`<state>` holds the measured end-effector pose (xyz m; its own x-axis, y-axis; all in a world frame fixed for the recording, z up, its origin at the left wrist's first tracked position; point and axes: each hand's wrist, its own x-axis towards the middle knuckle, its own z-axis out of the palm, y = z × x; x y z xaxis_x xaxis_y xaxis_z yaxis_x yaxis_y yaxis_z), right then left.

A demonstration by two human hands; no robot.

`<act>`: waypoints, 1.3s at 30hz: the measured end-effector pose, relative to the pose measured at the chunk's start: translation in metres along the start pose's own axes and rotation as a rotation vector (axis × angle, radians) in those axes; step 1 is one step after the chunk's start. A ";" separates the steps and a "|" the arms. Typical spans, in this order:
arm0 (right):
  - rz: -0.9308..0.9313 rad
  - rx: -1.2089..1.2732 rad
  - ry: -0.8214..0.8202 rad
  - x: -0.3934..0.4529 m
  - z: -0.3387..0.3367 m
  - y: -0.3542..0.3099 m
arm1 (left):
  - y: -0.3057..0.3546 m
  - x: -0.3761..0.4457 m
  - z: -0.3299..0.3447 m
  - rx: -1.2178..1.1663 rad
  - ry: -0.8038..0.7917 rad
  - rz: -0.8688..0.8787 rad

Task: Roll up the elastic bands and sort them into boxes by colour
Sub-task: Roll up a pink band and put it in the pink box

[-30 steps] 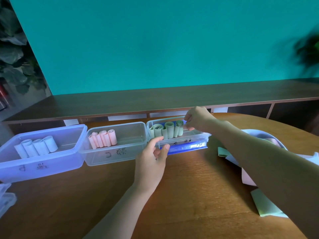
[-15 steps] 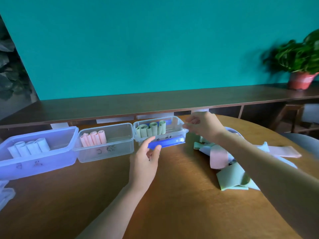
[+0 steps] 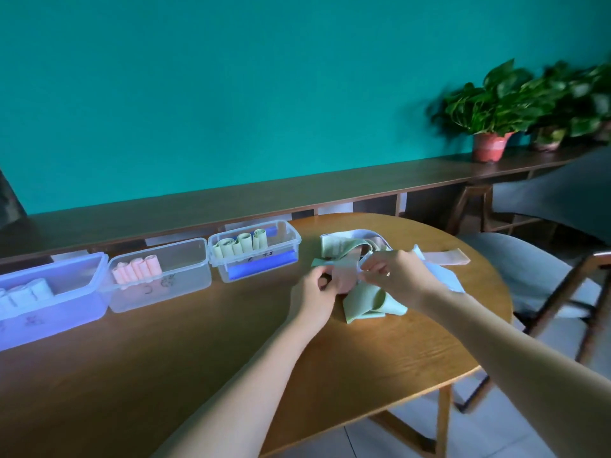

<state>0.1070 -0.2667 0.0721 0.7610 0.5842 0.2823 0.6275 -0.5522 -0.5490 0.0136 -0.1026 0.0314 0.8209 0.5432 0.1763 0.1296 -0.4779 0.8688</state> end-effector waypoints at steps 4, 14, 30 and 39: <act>-0.001 0.012 0.007 -0.008 -0.006 0.004 | 0.008 0.005 0.004 -0.107 0.004 -0.049; -0.137 0.030 0.041 -0.012 -0.023 -0.013 | 0.047 0.015 -0.026 -0.216 0.143 0.087; -0.415 0.337 0.177 -0.019 -0.068 -0.109 | 0.130 -0.011 -0.113 -0.311 0.225 0.189; -0.568 0.388 0.224 -0.046 -0.080 -0.167 | 0.152 -0.063 -0.176 -0.262 0.303 0.251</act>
<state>-0.0198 -0.2491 0.2138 0.3764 0.5594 0.7385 0.8641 0.0755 -0.4976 -0.1158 -0.0881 0.2340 0.6050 0.6288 0.4885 -0.2286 -0.4505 0.8630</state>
